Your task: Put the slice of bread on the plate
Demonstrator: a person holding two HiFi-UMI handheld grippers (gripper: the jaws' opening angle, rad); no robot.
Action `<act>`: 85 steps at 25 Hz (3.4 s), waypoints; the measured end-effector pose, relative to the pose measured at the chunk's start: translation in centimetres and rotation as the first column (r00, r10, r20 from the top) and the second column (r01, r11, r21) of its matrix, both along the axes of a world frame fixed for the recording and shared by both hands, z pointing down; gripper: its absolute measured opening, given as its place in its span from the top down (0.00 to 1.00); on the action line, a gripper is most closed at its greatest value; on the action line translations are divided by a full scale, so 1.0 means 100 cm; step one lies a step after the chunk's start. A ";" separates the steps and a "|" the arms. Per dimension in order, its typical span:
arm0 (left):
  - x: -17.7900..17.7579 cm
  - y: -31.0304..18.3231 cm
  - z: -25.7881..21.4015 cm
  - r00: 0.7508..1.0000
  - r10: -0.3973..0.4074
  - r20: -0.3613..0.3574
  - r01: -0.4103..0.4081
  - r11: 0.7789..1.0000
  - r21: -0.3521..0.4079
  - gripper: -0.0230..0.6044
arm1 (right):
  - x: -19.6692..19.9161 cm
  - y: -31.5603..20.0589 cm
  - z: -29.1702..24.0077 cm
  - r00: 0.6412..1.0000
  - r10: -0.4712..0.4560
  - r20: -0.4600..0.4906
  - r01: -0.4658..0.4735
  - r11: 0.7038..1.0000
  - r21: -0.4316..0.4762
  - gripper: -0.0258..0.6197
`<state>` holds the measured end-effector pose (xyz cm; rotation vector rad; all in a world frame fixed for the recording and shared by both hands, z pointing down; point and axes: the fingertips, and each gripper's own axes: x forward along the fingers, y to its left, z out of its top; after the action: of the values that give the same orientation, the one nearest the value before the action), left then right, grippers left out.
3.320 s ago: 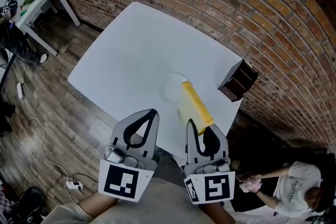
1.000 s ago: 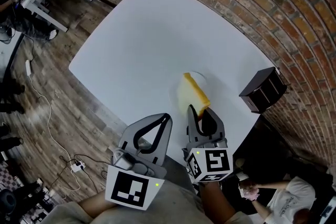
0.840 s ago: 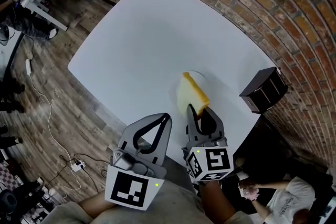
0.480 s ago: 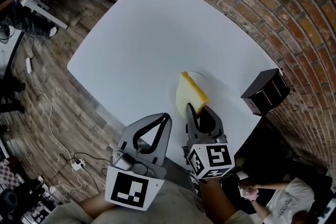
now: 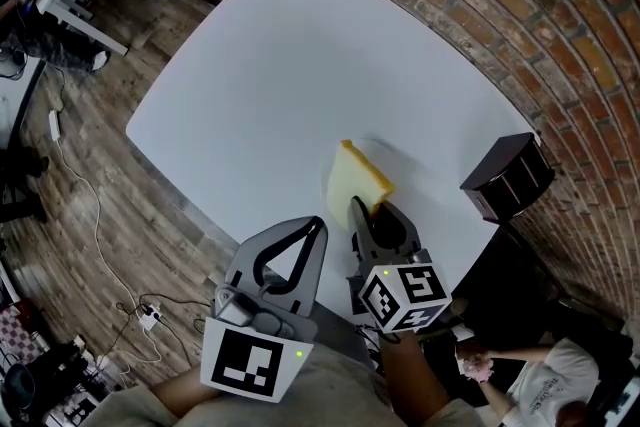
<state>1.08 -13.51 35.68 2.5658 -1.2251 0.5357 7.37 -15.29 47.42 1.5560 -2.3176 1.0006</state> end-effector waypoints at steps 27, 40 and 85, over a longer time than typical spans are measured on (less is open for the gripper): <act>0.001 -0.001 0.006 1.000 -0.001 -0.013 0.000 1.000 -0.017 0.95 | 0.025 -0.013 0.027 0.996 0.089 0.012 -0.088 0.994 -0.060 0.75; 0.002 0.000 0.003 1.000 0.008 -0.017 -0.008 1.000 -0.012 0.95 | 0.039 -0.015 0.039 0.987 0.122 -0.101 -0.131 0.988 -0.082 0.59; 0.003 0.012 -0.010 0.998 0.052 -0.045 -0.051 0.999 0.017 0.95 | 0.038 -0.006 -0.033 0.956 0.178 -0.232 -0.144 0.977 0.160 0.94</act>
<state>1.37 -12.35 34.67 2.6138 -1.1552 0.4773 11.18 -15.86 44.09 1.8334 -2.1593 0.6413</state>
